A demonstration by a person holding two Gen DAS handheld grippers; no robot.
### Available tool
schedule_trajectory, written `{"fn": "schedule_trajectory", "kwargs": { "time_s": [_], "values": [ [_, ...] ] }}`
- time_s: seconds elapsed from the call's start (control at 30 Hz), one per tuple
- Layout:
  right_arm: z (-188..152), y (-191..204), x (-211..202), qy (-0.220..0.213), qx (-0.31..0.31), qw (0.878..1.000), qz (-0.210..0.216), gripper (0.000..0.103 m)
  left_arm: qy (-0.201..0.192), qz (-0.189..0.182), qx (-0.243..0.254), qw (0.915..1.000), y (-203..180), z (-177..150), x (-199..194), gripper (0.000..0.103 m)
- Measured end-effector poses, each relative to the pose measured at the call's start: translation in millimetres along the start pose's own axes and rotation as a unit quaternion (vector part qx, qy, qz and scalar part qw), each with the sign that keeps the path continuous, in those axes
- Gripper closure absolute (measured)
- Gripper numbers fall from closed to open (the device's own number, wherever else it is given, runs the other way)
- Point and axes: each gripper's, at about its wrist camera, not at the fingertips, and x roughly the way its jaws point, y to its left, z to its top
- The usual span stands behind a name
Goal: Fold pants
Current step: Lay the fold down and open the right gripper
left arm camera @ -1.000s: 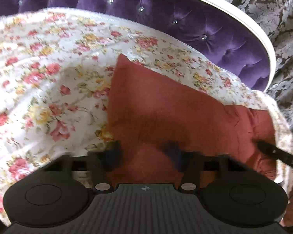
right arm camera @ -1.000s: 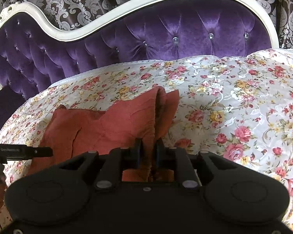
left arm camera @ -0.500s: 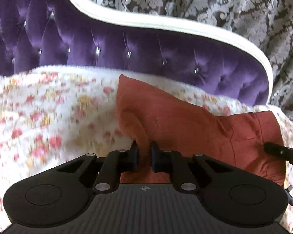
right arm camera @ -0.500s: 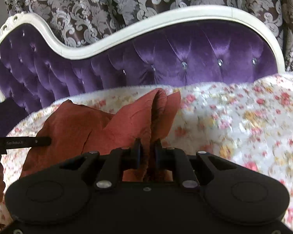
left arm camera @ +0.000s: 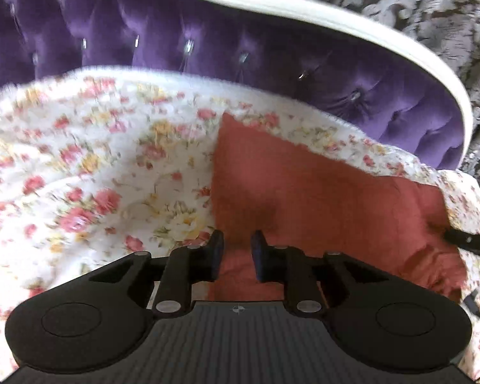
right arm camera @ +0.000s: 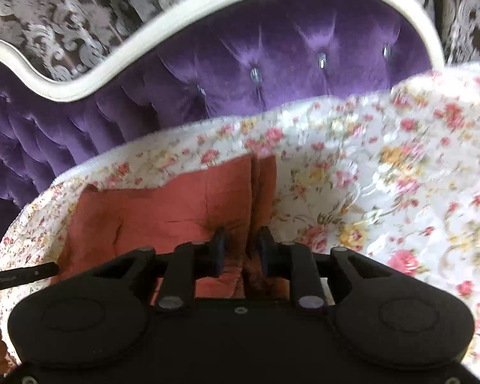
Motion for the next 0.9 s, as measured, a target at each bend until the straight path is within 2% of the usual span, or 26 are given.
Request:
{"fn": "schedule_trajectory", "kwargs": {
  "time_s": [0.1,0.17,0.2,0.27,0.3,0.37,0.47,0.6,0.9],
  "values": [
    [-8.0,15.1,-21.1,-0.013,-0.024,0.999,0.024,0.072,0.000,-0.013,0.023,0.9996,-10.7,-8.2,-14.2,0.084],
    [-18.8,27.5,-23.7,-0.004,-0.055,0.998,0.030,0.072,0.005,-0.014,0.039,0.9991,-19.7,-18.3,-14.3,0.084],
    [-24.9,31.7,-20.1,0.007,-0.072,0.997,0.022,0.073,0.010,-0.009,0.046,0.9989,-22.9,-23.6,-10.4,0.084],
    [-39.8,32.5,-5.7,0.033,-0.090,0.995,-0.020,0.078,0.026,0.004,0.048,0.9985,-23.0,-37.4,2.8,0.083],
    [-45.0,28.7,-1.4,0.036,-0.086,0.995,-0.028,0.082,0.019,0.004,0.046,0.9987,-21.5,-41.6,5.0,0.083],
    [-45.5,26.3,-5.9,0.027,-0.078,0.996,-0.026,0.081,0.011,0.013,0.055,0.9984,-24.4,-42.5,3.5,0.083],
    [-42.7,33.1,-23.7,0.011,-0.085,0.996,-0.025,0.073,0.018,0.026,0.050,0.9982,-28.0,-39.6,-10.0,0.084],
    [-48.1,39.6,-49.6,-0.003,-0.088,0.996,-0.028,0.073,0.018,0.038,0.044,0.9982,-35.6,-45.1,-27.9,0.084],
    [-78.5,63.8,-100.4,-0.026,-0.099,0.994,-0.040,0.072,-0.018,0.062,0.083,0.9944,-62.4,-76.1,-82.0,0.083]
  ]
}}
